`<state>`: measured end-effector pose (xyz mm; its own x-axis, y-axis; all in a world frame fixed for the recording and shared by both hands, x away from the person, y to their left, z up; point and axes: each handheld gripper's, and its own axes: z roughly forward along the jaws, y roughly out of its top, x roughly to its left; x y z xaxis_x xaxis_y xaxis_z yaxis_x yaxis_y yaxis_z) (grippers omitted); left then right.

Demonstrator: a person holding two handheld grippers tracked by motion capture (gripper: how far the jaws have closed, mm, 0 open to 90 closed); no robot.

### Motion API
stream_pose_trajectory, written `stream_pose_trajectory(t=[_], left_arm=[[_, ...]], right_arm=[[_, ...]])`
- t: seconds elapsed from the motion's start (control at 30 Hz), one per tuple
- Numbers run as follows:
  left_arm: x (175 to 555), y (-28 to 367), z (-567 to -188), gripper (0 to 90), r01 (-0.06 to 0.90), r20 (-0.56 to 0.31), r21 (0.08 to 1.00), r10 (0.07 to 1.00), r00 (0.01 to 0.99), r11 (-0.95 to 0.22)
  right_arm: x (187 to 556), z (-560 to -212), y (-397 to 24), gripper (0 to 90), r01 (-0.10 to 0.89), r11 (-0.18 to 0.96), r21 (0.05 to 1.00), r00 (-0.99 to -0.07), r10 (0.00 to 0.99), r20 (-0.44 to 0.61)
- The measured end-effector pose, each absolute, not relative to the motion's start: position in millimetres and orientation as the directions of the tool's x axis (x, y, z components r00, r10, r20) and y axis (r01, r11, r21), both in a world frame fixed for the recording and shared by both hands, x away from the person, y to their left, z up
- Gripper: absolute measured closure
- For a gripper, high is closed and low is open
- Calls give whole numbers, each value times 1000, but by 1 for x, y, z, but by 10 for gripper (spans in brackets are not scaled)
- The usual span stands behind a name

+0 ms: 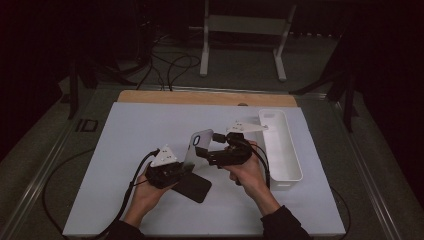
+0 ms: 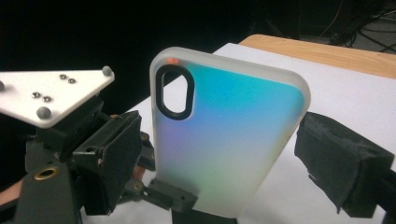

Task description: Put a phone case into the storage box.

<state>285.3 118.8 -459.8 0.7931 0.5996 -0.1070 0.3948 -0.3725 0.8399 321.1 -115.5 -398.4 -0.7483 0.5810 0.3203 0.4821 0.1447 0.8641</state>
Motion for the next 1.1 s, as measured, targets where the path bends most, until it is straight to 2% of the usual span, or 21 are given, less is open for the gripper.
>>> stream_pose_trajectory(t=[0.47,0.8,0.9,1.1], left_arm=[[280,102,-464,808,402,-113,833,593,797,-381],[281,102,-465,791,403,-111,832,599,793,-380],[282,104,-464,622,405,-135,840,583,801,-362],[278,115,-459,358,379,-111,857,592,798,-350]], right_arm=[[322,-404,-105,158,487,79,870,-704,625,337],[321,-403,-103,171,463,101,880,-715,629,305],[321,-403,-103,172,456,116,882,-726,622,293],[322,-402,-107,172,459,99,883,-713,633,300]])
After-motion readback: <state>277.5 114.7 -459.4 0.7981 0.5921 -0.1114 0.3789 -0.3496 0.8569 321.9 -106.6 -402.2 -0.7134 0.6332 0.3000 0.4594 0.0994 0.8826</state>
